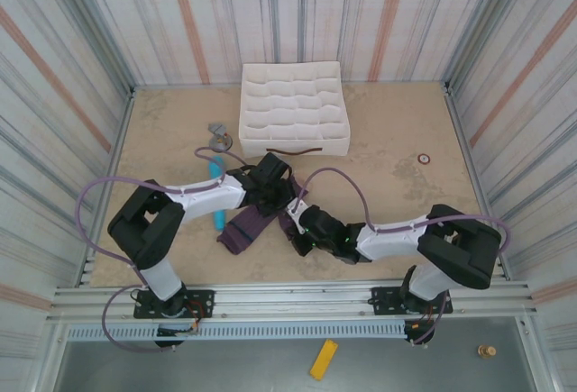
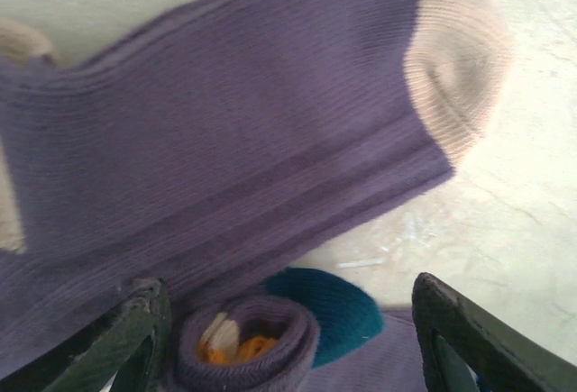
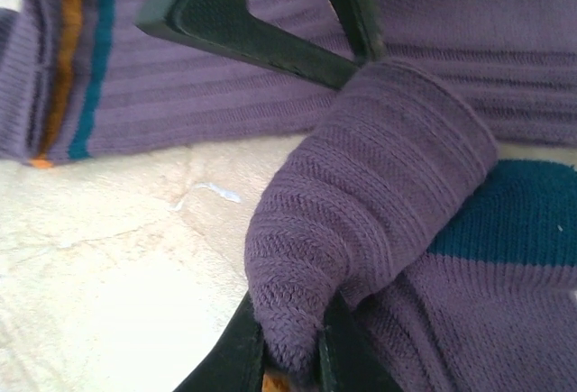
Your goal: Roll the socks
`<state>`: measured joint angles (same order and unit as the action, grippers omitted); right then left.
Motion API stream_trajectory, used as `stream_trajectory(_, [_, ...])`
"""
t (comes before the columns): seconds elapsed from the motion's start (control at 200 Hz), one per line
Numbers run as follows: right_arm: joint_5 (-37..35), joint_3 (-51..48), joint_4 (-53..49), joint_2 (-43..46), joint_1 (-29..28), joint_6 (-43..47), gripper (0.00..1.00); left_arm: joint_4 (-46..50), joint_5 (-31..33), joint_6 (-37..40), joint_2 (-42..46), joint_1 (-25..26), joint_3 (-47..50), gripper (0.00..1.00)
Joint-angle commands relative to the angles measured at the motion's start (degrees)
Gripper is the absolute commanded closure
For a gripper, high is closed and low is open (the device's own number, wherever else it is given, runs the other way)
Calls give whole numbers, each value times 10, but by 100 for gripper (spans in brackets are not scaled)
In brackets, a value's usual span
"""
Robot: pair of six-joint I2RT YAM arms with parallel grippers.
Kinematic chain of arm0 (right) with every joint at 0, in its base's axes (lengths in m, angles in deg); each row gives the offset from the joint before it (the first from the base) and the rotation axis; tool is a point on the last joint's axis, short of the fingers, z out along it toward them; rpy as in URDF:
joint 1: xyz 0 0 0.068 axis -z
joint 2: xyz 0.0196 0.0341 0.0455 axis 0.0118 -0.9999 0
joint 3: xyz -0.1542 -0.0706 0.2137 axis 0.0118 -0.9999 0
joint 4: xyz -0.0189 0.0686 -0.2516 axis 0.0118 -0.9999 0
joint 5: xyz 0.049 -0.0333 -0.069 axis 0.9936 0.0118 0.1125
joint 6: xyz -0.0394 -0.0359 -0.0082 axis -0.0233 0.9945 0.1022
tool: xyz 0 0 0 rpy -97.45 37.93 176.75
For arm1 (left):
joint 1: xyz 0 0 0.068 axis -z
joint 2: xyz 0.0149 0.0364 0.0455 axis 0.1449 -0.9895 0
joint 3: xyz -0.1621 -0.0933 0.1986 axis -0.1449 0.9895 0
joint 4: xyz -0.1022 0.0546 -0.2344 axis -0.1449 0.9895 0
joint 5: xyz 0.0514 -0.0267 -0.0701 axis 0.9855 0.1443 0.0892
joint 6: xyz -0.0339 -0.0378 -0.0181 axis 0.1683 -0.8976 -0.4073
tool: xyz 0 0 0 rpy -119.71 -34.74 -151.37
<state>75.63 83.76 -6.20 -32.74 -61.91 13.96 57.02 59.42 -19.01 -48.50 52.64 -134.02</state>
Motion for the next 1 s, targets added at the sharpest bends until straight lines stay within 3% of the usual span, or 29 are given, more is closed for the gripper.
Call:
stream_trajectory(0.0, [-127, 3, -199, -54, 2, -111, 100, 96, -45, 36, 42, 15, -24, 28])
stream_trajectory(0.155, [-174, 17, -239, -73, -29, -148, 100, 166, -16, 49, 40, 11, -49, 23])
stream_trajectory(0.601, [-274, 45, -324, -71, -75, -154, 100, 145, -57, 41, 89, -22, -18, 26])
stream_trajectory(0.992, [-241, 19, -265, -54, -82, -115, 100, 152, -123, 57, 49, -18, -29, 33])
